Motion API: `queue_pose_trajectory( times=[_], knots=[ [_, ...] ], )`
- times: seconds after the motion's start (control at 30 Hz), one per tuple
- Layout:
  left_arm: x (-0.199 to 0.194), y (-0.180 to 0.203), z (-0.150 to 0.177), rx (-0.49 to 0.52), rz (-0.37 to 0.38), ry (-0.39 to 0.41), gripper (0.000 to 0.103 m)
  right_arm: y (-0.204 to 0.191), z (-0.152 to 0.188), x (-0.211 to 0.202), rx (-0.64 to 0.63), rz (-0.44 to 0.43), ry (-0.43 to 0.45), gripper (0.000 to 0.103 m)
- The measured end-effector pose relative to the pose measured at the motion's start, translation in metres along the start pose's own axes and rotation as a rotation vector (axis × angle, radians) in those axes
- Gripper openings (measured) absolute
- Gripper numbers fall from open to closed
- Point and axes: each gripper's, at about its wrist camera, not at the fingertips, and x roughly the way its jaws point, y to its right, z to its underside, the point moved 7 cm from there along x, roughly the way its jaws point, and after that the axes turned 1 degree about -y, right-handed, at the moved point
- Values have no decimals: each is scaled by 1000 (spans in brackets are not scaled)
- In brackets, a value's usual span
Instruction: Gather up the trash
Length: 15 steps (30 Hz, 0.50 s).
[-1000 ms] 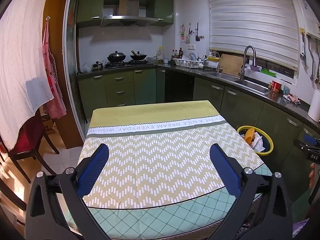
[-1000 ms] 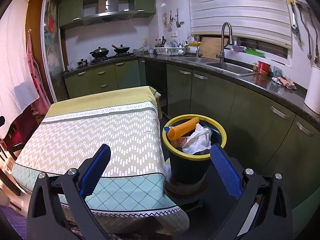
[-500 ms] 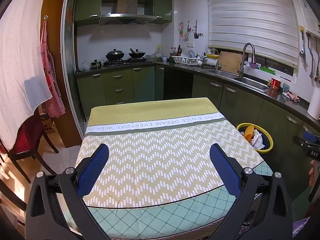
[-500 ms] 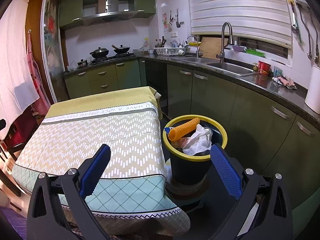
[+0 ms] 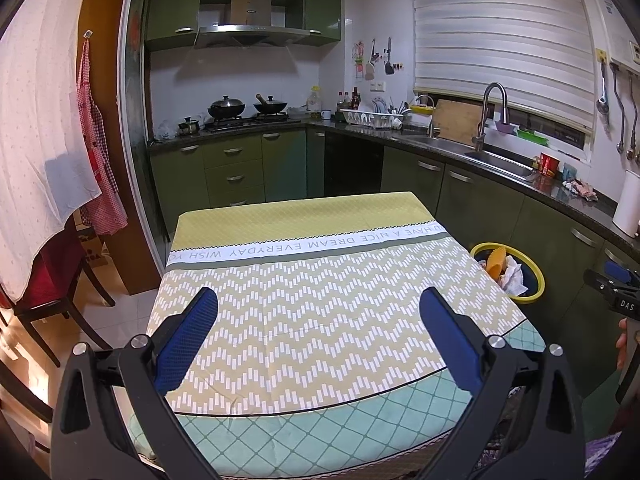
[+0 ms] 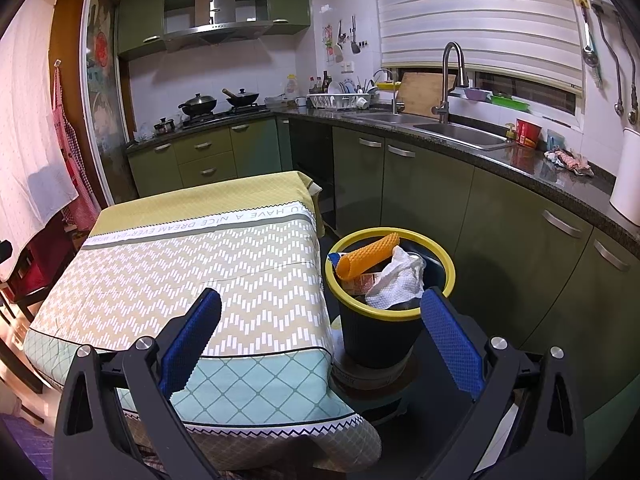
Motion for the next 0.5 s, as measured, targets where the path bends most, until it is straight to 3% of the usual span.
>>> queue_pose_trajectory(
  times=[0.5],
  knots=[
    [3, 2, 2, 0, 14, -6, 96, 0, 2, 3, 3, -3, -6, 98]
  ],
)
